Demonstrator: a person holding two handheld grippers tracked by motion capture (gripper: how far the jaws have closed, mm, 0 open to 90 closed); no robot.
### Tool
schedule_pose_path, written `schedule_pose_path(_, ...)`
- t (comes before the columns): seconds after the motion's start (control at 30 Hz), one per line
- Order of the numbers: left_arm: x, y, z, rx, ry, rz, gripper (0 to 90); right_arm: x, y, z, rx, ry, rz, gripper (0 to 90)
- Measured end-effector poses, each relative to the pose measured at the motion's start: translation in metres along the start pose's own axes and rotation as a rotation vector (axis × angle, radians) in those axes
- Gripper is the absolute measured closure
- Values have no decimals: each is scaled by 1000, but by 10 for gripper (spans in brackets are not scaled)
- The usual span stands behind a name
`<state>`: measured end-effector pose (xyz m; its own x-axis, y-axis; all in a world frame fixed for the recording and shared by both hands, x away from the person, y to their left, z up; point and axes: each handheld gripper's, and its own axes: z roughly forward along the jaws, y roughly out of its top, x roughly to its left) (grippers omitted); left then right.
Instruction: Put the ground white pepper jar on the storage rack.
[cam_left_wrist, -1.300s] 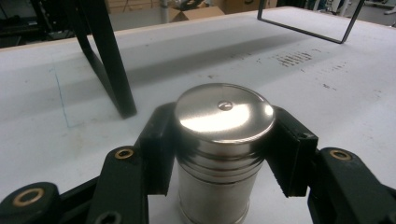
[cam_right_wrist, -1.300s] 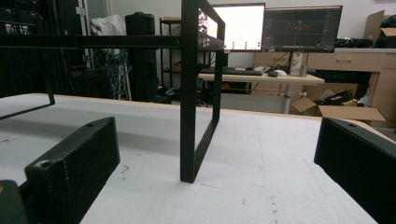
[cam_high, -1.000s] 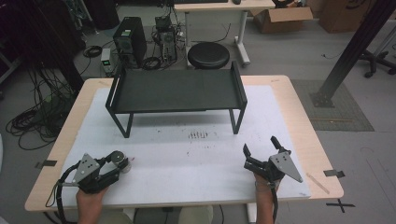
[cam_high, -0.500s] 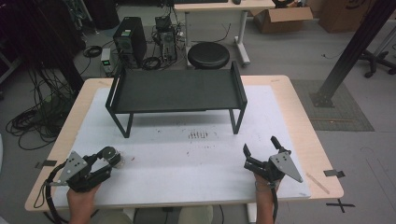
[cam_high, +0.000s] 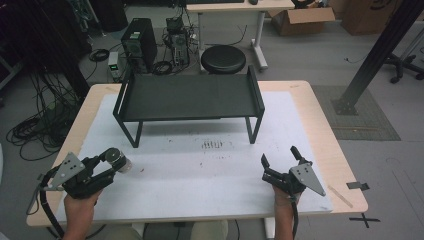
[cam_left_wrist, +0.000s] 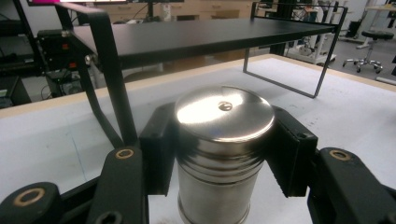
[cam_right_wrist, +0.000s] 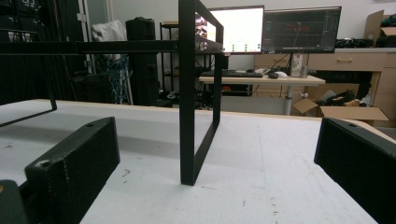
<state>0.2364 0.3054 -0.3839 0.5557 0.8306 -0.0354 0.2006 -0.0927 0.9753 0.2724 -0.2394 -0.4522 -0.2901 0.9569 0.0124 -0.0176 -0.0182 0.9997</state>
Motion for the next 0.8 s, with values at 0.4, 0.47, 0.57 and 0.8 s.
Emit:
schedule_pose_path(0.4, -1, 32, 0, -28, -41, 17, 490, 0, 0, 1, 7, 2, -3, 0)
schedule_pose_path(0.47, -1, 37, 1, -28, -47, 16, 491, 0, 0, 1, 9, 1, -4, 0)
schedule_pose_path(0.57, -1, 45, 2, -31, -52, 20, 491, 1, 0, 1, 10, 0, -7, 0)
schedule_pose_path(0.8, -2, 66, 9, -46, -71, 22, 491, 0, 0, 1, 9, 1, -4, 0)
